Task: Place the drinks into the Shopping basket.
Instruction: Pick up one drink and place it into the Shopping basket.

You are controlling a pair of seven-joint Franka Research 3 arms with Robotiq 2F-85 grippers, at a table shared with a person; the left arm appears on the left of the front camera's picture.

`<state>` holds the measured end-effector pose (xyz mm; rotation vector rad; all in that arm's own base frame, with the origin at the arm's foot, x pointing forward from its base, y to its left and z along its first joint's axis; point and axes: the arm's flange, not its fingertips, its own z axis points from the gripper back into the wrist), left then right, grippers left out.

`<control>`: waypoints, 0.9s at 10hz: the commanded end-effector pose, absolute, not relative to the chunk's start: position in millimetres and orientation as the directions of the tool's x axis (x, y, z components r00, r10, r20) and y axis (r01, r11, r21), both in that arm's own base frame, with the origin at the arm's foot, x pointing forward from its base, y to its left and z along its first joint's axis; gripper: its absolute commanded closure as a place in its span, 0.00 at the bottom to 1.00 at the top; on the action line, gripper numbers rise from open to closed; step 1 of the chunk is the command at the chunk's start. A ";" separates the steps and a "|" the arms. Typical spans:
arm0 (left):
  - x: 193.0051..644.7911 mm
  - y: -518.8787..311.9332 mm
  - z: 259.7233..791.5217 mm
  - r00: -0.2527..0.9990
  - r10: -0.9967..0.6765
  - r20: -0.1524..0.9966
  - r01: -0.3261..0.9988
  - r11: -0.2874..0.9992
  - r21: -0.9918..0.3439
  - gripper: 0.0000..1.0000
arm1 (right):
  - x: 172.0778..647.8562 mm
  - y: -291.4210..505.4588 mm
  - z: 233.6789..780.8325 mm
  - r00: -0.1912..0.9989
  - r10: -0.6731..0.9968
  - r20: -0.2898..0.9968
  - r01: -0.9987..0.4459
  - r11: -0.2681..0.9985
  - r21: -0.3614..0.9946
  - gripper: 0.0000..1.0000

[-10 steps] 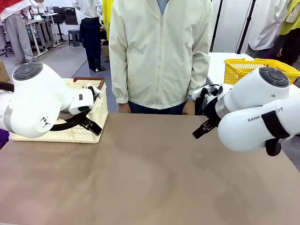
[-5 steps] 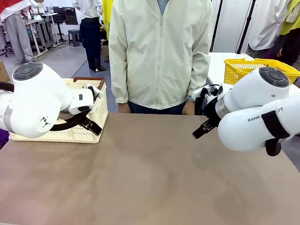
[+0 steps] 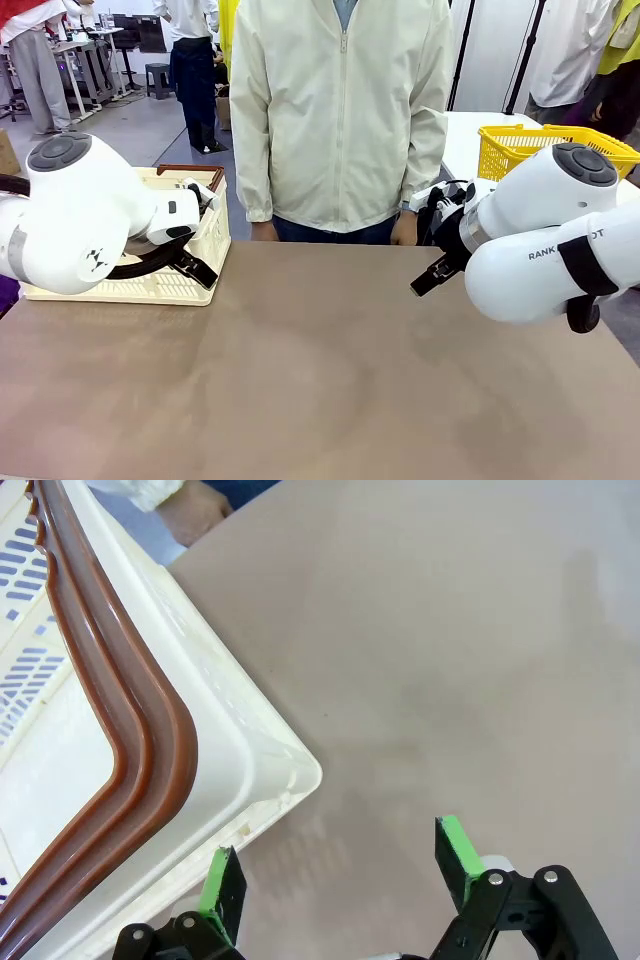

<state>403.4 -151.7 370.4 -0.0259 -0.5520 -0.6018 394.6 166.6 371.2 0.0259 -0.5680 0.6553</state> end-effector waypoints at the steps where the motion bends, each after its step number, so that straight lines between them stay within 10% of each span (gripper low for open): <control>1: 389.3 -153.2 378.0 0.804 -0.507 0.310 0.565 0.815 -0.130 0.00 | 388.6 157.9 371.8 0.762 0.535 0.364 -0.597 0.799 0.077 0.00; 3: 362.7 -148.5 408.8 0.847 -0.494 0.196 0.516 0.673 -0.530 0.00 | 375.5 129.4 391.9 0.928 0.280 0.245 -0.368 0.787 0.495 0.00; 5: 353.2 -109.4 458.5 0.884 -0.378 0.275 0.417 0.370 -0.830 0.00 | 354.3 65.3 432.0 0.950 0.169 0.262 -0.311 0.476 0.823 0.00; 9: 303.1 127.7 510.8 0.812 0.396 0.427 0.352 0.250 -0.902 0.00 | 266.5 -109.5 442.0 0.842 -0.405 0.356 -0.284 0.228 0.931 0.00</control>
